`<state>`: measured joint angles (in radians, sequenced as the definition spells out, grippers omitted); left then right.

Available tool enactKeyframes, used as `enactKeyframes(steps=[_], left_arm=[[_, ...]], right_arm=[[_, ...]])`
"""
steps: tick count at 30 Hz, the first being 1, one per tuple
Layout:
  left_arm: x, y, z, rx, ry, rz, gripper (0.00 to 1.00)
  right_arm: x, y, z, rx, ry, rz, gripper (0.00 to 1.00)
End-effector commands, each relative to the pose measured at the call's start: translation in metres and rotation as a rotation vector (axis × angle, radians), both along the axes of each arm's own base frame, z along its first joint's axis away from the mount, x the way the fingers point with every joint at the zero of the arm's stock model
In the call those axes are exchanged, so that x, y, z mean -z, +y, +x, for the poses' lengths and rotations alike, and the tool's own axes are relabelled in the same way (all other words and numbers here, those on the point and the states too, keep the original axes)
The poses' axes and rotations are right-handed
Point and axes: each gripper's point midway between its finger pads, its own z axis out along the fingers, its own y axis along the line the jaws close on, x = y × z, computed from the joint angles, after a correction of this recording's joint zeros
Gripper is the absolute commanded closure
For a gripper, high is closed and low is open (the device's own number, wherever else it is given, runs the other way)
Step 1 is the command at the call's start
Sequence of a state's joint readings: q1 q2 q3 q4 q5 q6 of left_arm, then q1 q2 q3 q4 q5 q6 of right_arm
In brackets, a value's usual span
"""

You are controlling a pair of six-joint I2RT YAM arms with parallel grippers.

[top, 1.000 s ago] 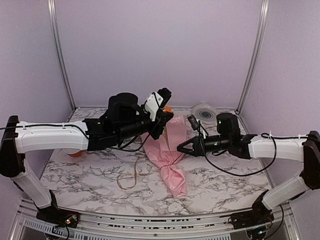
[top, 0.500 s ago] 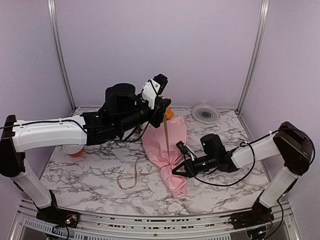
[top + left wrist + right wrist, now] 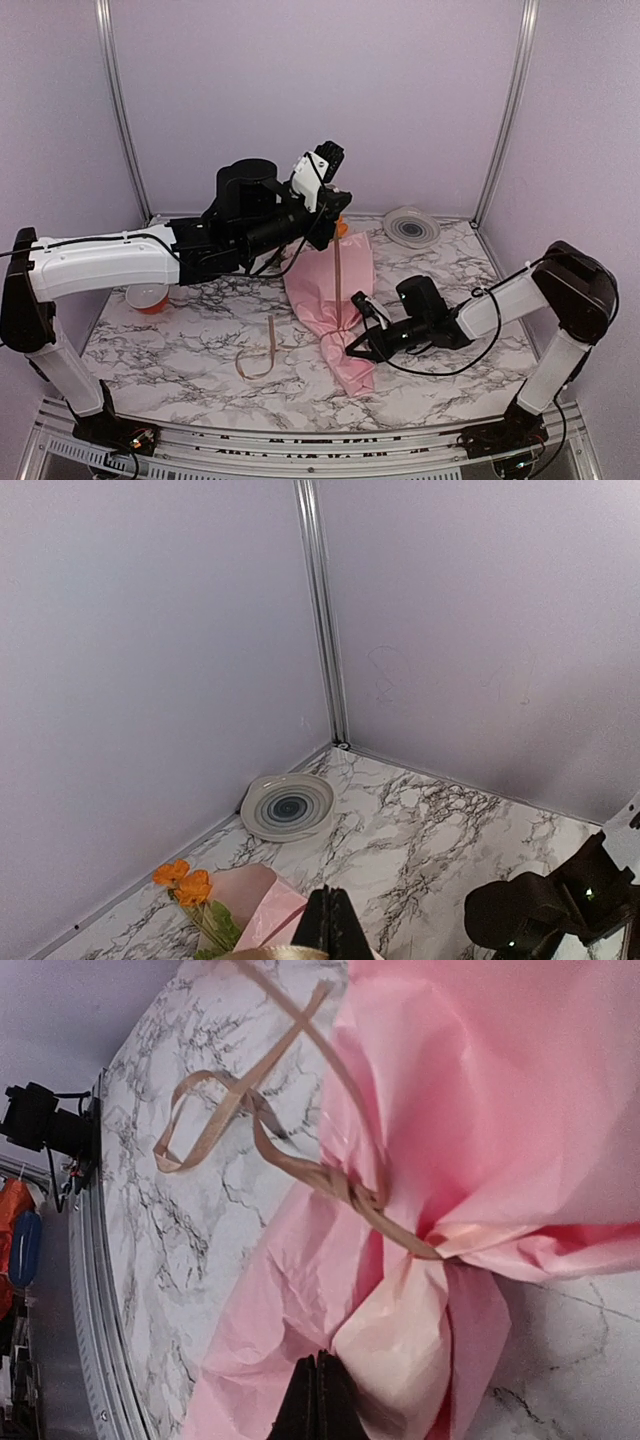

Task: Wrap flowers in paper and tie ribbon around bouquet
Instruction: Pass from the left arm to the right

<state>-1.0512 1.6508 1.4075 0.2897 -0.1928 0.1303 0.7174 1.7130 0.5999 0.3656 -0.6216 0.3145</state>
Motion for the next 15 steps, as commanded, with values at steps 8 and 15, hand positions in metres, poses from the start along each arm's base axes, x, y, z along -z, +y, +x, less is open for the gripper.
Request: enactKeyframes(steps=[8,15], left_arm=[[0.001,-0.001,-0.006,0.024,0.003,0.006,1.0],[-0.001,0.0,-0.008,0.033,-0.001,0.005,1.0]], right_arm=[[-0.175,0.015,0.023,-0.051,-0.347,0.31,0.59],[-0.223,0.017,0.074,0.03,-0.552,0.326,0.28]])
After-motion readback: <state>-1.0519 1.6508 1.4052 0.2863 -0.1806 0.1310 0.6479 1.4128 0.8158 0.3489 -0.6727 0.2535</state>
